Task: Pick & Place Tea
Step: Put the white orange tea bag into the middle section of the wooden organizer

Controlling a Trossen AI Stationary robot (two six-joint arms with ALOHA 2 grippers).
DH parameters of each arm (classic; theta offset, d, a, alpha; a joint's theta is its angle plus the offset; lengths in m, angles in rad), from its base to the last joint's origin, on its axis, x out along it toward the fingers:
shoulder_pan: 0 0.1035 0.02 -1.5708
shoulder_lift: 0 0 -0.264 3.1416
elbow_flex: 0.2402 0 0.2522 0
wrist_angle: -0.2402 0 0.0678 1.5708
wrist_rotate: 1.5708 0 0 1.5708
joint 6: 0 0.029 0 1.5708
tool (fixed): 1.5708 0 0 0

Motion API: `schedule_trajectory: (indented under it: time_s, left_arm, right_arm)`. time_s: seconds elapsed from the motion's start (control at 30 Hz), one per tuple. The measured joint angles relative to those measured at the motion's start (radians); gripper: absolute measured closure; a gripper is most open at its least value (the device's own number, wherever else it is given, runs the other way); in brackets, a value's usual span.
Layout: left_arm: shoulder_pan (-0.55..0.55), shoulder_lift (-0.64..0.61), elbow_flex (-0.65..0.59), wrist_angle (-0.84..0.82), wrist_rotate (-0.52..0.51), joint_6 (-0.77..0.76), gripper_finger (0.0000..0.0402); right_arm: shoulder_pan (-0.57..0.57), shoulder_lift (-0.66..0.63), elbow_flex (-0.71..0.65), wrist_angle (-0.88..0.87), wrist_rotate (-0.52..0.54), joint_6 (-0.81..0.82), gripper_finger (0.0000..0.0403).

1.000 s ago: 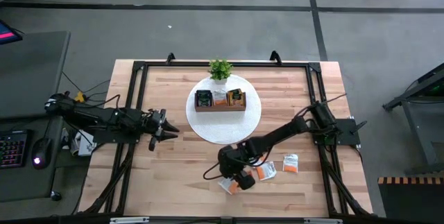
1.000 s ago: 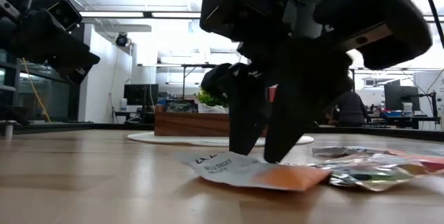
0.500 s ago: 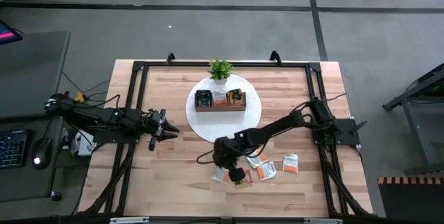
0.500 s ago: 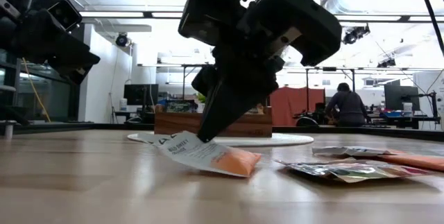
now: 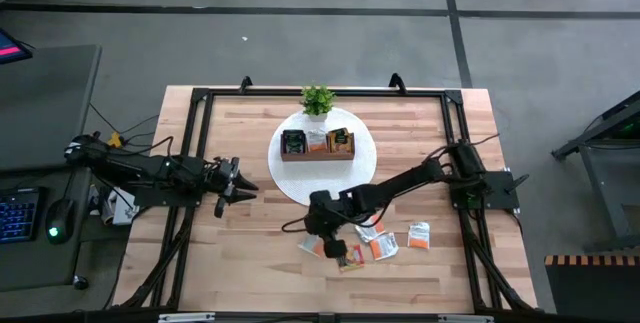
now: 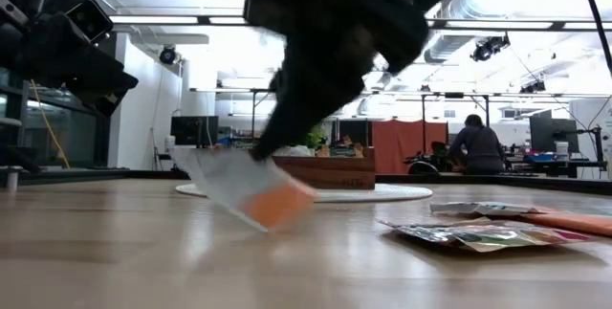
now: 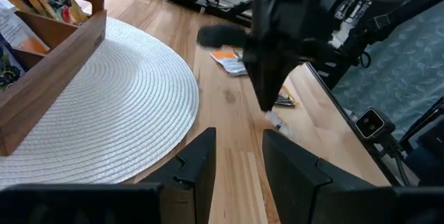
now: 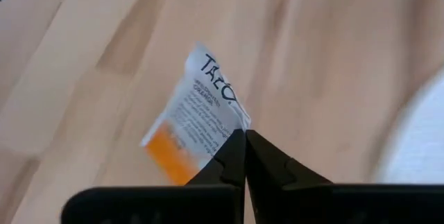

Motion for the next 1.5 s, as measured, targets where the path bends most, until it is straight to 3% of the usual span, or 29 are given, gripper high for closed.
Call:
schedule_trajectory:
  time_s: [0.33, 0.43, 1.07, 1.5]
  left_arm:
    - [0.0, 0.0, 0.0, 0.001, 0.0, 0.0, 0.0285]
    - [0.0, 0.0, 0.0, 0.001, 0.0, 0.0, 0.0285]
    - [0.0, 0.0, 0.0, 0.0, 0.0, 0.0, 0.0285]
    - [0.0, 0.0, 0.0, -0.008, 0.0, 0.0, 0.0285]
  right_arm:
    - [0.013, -0.152, 0.012, -0.034, 0.49, 0.097, 0.0403]
    - [0.012, -0.195, 0.012, -0.051, 0.582, 0.125, 0.0403]
    - [0.007, -0.402, 0.01, -0.184, 0.853, 0.21, 0.0403]
    - [-0.002, -0.409, 0.01, -0.239, 0.903, 0.288, 0.0403]
